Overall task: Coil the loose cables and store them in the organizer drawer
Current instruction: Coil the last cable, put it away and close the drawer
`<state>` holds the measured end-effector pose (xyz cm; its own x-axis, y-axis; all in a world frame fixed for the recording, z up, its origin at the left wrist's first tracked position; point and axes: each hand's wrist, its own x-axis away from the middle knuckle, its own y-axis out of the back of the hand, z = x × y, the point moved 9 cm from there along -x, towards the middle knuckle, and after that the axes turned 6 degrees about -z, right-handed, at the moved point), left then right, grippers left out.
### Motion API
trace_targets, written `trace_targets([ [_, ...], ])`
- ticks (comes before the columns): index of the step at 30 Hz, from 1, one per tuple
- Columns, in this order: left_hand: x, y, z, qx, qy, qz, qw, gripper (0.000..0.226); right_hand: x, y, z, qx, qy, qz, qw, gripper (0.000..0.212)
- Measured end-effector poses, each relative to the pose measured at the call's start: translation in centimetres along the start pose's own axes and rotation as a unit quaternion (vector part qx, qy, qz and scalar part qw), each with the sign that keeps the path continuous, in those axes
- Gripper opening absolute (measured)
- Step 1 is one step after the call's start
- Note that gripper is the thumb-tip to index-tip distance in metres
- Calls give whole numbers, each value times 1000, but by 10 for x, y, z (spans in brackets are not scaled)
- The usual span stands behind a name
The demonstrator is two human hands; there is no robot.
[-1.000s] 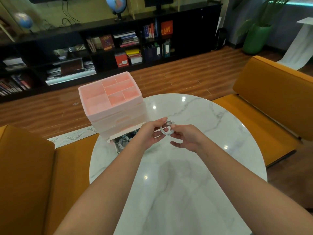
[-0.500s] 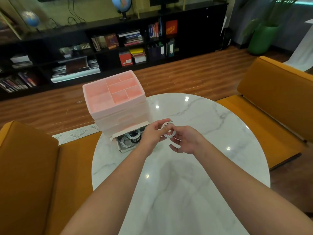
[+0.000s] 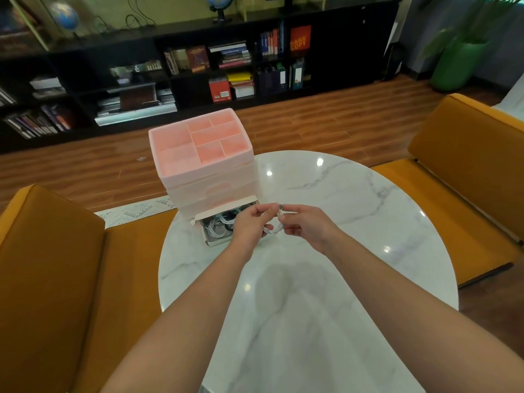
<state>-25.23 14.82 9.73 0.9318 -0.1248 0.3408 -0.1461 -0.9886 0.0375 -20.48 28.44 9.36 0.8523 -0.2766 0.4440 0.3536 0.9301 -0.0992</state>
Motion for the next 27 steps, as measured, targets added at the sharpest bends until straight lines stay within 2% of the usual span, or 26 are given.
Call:
trace_targets([
  [6,-1,26,12,12,47,-32,998,25,-5,-22,-10,14,-14,10,1000,32],
  [12,-10,54,29,34,44,-56,997,26,-14,-38,-17,27,6,-67,997,34],
  [18,-18,80,47,126,94,-86,984,29,-21,-76,-37,66,-27,-26,997,45],
  [22,-25,91,57,171,121,-96,973,38,-33,-91,-45,52,-17,-28,998,53],
  [27,-36,108,67,152,124,-117,973,49,-48,-99,-53,31,-34,-56,997,44],
])
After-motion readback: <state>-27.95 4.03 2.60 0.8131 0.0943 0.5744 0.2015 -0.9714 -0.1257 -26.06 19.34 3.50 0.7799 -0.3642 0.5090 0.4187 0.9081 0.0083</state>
